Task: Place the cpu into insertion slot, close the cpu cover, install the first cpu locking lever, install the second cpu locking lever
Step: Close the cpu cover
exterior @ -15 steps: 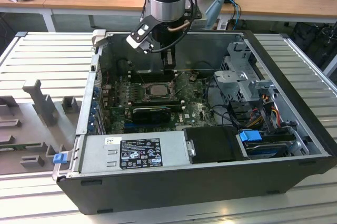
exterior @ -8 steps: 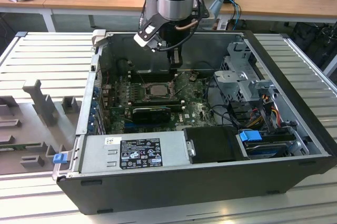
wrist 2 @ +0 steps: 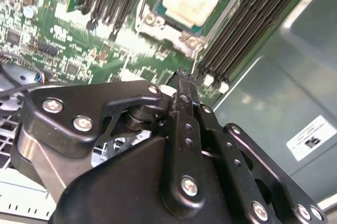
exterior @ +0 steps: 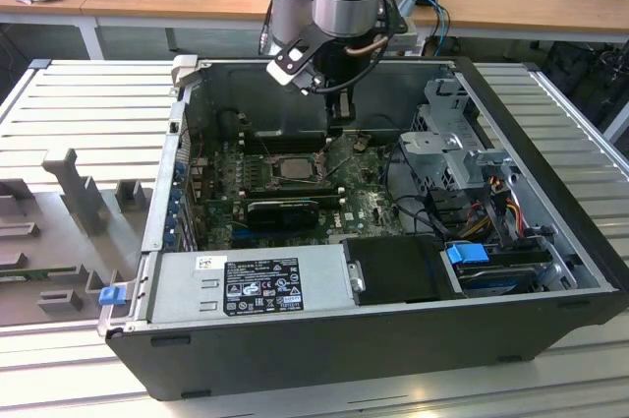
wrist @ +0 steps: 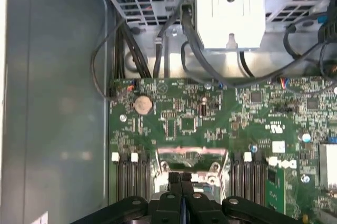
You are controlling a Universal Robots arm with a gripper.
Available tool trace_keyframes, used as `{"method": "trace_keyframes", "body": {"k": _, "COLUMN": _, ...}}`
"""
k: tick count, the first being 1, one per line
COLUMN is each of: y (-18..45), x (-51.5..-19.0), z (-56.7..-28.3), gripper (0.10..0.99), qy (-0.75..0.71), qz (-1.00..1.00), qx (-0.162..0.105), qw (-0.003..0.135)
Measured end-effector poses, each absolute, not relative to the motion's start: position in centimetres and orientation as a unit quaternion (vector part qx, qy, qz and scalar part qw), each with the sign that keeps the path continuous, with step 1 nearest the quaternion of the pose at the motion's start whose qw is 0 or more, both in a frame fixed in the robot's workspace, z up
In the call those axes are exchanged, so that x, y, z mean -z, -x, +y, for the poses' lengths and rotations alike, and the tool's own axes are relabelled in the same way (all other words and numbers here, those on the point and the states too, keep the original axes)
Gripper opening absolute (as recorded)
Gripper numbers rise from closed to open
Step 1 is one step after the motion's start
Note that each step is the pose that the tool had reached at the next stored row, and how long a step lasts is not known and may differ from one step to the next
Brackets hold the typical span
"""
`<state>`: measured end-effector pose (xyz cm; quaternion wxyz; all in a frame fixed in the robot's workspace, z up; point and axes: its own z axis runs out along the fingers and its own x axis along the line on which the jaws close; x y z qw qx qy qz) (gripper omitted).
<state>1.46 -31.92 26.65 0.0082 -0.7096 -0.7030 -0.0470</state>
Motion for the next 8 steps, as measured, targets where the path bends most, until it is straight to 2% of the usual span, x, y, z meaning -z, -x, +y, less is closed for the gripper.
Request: {"method": "trace_keyframes", "body": {"k": 8, "y": -4.1, "x": -26.6, "z": -31.9, "gripper": 0.106, "qy": 0.709, "qz": -0.703, "qx": 0.046, "qw": 0.009}}
